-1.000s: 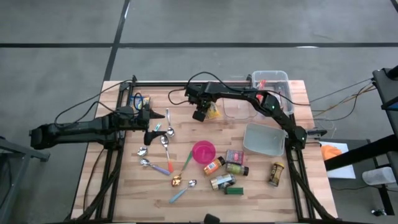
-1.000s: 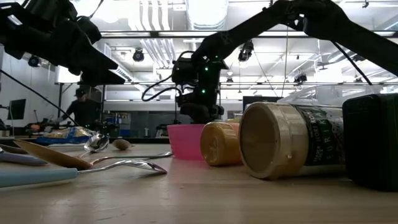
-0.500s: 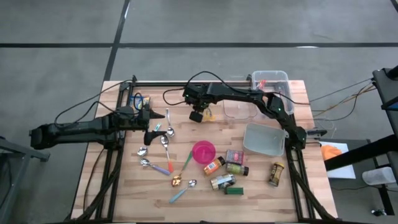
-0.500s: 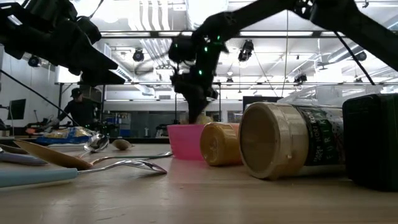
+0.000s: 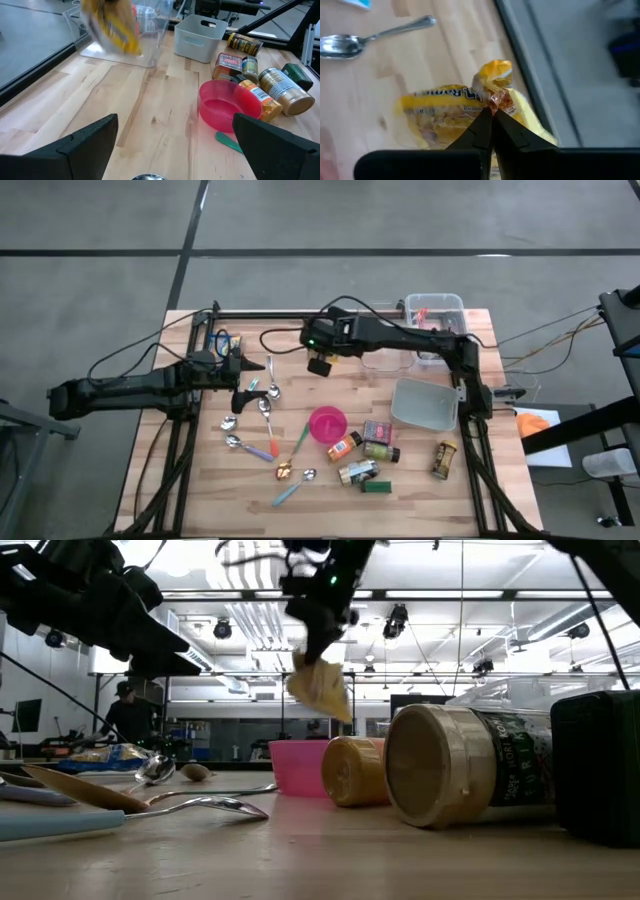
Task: Pick & Place Food Item
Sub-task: Put the yellow noodle pack into the white bin
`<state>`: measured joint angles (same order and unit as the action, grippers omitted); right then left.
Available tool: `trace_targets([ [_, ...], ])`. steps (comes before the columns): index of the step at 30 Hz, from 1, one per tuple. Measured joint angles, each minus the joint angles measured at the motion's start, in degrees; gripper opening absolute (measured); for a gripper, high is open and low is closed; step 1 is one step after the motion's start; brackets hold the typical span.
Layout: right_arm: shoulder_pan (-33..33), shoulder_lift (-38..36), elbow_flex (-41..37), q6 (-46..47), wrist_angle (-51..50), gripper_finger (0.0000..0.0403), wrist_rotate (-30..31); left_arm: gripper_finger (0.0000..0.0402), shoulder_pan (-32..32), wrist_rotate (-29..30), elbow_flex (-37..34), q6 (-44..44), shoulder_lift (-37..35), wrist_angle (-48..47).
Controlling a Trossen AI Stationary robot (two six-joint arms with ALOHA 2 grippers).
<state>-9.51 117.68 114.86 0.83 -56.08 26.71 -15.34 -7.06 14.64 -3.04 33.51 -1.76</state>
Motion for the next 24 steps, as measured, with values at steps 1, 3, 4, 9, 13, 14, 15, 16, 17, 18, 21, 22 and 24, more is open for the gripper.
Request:
trace_targets([
  [1,0.42,-1.17,-0.62,0.83,-0.21,0.0008,1.33,0.0394,0.0,-0.01,0.0,0.0,0.0,-0.01],
  [3,1.09,-3.49,-2.26,2.51,-0.79,0.0008,3.62,0.0394,0.0,0.01,-0.01,0.0,0.0,-0.07],
  [4,1.29,-4.82,-3.45,3.31,-0.73,0.0008,4.42,0.0394,0.01,0.0,0.0,-0.01,-0.01,-0.11],
  [9,2.26,-12.33,-10.93,8.25,-0.72,0.0008,8.25,0.0394,0.0,-0.01,-0.01,0.0,-0.01,-0.43],
  [13,3.26,-19.05,-18.07,12.21,-0.78,0.0008,14.28,0.0394,0.01,0.0,-0.01,-0.01,-0.01,-0.92],
  [14,3.44,-20.77,-19.7,13.12,-0.73,0.0008,16.08,0.0394,-0.01,0.0,-0.01,-0.01,0.01,-1.14],
  [15,3.64,-22.63,-21.4,14.28,-0.66,0.0008,17.72,0.0394,0.0,0.01,-0.01,-0.01,0.01,-1.16],
  [16,3.73,-24.44,-23.06,15.62,-0.76,0.0008,19.11,0.0394,0.01,-0.01,-0.01,-0.01,0.0,-1.28],
  [17,3.72,-26.36,-24.71,16.98,-0.69,0.0008,20.06,0.0394,0.0,0.01,-0.01,-0.01,0.0,-1.33],
  [18,3.68,-28.11,-26.41,18.33,-0.64,0.0008,20.94,0.0394,0.01,0.01,-0.01,-0.01,0.01,-1.36],
  [21,3.62,-33.05,-31.6,21.59,-0.76,0.0008,24.6,0.0394,0.01,0.0,-0.01,-0.01,0.01,-1.49],
  [22,3.62,-34.65,-33.31,22.41,-0.76,0.0008,26.13,0.0394,-0.01,0.02,-0.01,-0.01,0.01,-1.53],
  [24,3.51,-37.98,-36.77,23.86,-0.85,0.0008,28.89,0.0394,0.01,-0.01,-0.01,-0.01,0.01,-1.54],
])
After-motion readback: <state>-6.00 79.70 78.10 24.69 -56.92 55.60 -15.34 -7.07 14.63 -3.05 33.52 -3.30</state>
